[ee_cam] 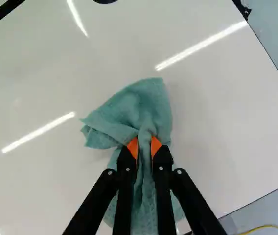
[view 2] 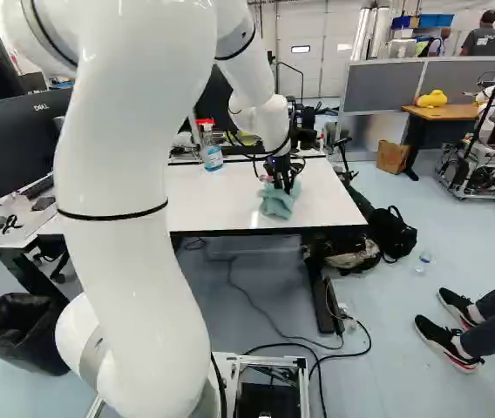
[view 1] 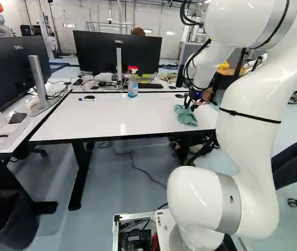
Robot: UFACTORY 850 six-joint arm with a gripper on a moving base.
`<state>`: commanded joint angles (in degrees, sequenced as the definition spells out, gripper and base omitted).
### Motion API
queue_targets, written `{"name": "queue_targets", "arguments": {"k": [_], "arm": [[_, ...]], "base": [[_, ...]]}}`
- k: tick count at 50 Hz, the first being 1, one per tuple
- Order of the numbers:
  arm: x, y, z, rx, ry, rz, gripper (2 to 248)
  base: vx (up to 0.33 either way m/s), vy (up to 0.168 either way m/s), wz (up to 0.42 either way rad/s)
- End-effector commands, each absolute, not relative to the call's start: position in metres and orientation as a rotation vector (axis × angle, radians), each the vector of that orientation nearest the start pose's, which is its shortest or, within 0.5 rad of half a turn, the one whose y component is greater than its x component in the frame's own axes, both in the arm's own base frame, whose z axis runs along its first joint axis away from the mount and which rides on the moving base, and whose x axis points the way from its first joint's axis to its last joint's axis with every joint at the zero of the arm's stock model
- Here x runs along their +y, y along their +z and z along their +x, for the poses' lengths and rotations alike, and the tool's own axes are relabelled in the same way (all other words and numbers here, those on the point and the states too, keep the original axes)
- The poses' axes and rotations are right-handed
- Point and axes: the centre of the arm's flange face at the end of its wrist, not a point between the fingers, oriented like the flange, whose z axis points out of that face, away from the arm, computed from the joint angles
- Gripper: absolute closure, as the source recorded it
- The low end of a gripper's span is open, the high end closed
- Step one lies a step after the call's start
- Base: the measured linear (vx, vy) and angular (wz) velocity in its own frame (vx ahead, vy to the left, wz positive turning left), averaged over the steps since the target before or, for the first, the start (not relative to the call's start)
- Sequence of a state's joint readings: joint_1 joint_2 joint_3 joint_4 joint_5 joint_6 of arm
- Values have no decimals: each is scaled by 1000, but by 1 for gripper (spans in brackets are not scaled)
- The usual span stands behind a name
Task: Clean the table with the green towel
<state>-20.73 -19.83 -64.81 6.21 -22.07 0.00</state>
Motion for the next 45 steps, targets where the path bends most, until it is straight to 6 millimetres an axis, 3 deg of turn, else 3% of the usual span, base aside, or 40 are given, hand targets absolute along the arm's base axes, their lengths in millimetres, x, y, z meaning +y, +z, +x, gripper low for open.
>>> {"name": "queue_targets", "arguments": {"k": [19, 38, 45], "arm": [[-187, 452, 568, 635, -654, -3013, 200], [-153, 453, 564, 554, -638, -3020, 200], [-151, 453, 563, 550, -637, -3021, 200]], "base": [[0, 0, 0], [0, 0, 0], [0, 0, 0]]}}
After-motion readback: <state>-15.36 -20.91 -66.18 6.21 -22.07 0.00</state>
